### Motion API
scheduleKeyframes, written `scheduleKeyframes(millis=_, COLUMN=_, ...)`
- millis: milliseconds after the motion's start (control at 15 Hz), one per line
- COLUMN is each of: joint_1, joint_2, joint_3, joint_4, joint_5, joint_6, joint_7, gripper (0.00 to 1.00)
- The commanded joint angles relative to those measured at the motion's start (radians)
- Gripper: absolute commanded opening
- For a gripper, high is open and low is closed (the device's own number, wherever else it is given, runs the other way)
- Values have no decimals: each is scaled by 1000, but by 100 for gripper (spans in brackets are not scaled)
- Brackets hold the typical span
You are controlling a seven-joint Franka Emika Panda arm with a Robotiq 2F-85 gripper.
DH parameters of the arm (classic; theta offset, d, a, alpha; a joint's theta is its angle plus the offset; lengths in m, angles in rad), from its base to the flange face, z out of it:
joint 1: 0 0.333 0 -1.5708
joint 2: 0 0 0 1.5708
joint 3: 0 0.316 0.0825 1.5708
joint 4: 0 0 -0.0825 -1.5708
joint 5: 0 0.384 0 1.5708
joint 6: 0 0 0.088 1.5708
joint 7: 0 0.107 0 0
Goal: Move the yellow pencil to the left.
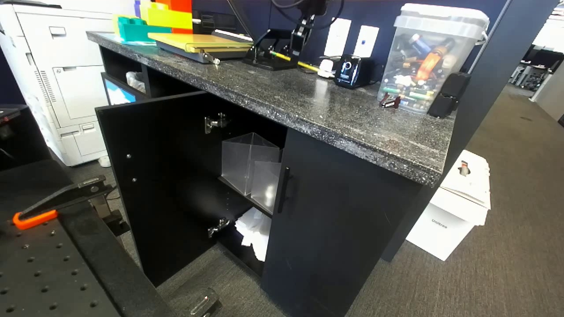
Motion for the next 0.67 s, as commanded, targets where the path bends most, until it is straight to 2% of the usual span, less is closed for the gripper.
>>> scheduleKeyframes(millis=0, joint_1=43, joint_2=100, joint_3=-25, joint_4=38, joint_5=-33, joint_6=190, joint_7=133, gripper=2)
scheduleKeyframes(millis=267, joint_1=59, joint_2=141, joint_3=-46, joint_4=26, joint_5=-70, joint_6=290, joint_7=218, gripper=2)
scheduleKeyframes(millis=467, joint_1=58, joint_2=129, joint_3=-52, joint_4=18, joint_5=-87, joint_6=289, joint_7=249, gripper=2)
scheduleKeyframes(millis=533, joint_1=57, joint_2=123, joint_3=-53, joint_4=15, joint_5=-92, joint_6=279, joint_7=254, gripper=33)
scheduleKeyframes(millis=600, joint_1=55, joint_2=118, joint_3=-53, joint_4=13, joint_5=-97, joint_6=275, joint_7=258, gripper=36)
